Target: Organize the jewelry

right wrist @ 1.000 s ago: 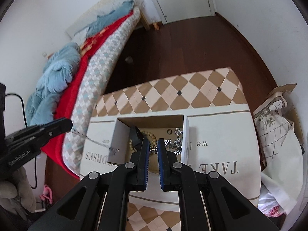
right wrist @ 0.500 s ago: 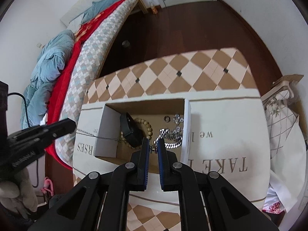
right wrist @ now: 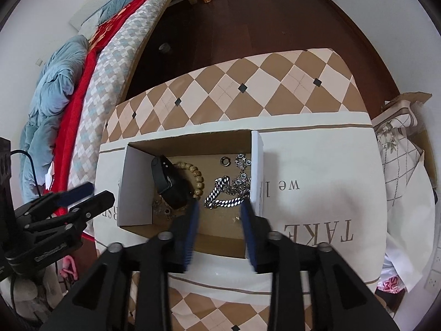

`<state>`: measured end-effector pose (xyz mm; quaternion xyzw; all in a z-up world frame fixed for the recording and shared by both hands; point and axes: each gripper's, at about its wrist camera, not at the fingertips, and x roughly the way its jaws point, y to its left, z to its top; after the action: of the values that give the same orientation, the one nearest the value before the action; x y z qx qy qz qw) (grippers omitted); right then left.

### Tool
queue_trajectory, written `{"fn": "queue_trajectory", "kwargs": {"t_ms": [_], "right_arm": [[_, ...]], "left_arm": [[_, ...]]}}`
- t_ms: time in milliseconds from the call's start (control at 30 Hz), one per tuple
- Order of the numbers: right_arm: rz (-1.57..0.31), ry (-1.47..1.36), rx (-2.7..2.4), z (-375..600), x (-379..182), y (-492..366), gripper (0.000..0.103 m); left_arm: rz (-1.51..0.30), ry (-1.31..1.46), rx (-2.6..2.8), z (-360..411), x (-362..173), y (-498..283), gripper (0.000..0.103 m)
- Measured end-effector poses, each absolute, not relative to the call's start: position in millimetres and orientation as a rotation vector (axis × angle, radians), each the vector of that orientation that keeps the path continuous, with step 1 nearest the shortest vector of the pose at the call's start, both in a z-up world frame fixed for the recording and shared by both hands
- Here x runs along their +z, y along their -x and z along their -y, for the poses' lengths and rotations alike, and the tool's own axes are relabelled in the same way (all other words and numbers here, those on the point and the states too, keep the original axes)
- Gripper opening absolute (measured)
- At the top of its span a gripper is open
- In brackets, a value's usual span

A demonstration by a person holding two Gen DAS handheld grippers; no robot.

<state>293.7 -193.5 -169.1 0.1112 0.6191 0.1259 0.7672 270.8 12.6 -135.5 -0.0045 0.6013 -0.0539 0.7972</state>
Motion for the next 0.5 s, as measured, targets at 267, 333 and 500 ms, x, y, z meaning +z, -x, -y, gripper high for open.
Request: {"fn": "queue_trajectory", "kwargs": {"t_ms": [267, 333, 500], "right_arm": [[-1.277, -0.003, 0.106, 184.0, -158.3, -276.9, 0.101], [-1.273, 0.032, 0.073, 182.9, -158.8, -271.0, 0.101], [-1.263, 0.035, 0.038, 185.6, -159.4, -257.6, 0.103]], "left_arm": [[-1.192, -0.076, 0.052, -21.8, -127.5, -256.8, 0.103], [-1.179, -0.08, 0.074, -25.0, -128.4, -252.1, 0.103], [-1.183, -0.058, 0.087, -29.4, -133.0, -235.6, 0.103]]}}
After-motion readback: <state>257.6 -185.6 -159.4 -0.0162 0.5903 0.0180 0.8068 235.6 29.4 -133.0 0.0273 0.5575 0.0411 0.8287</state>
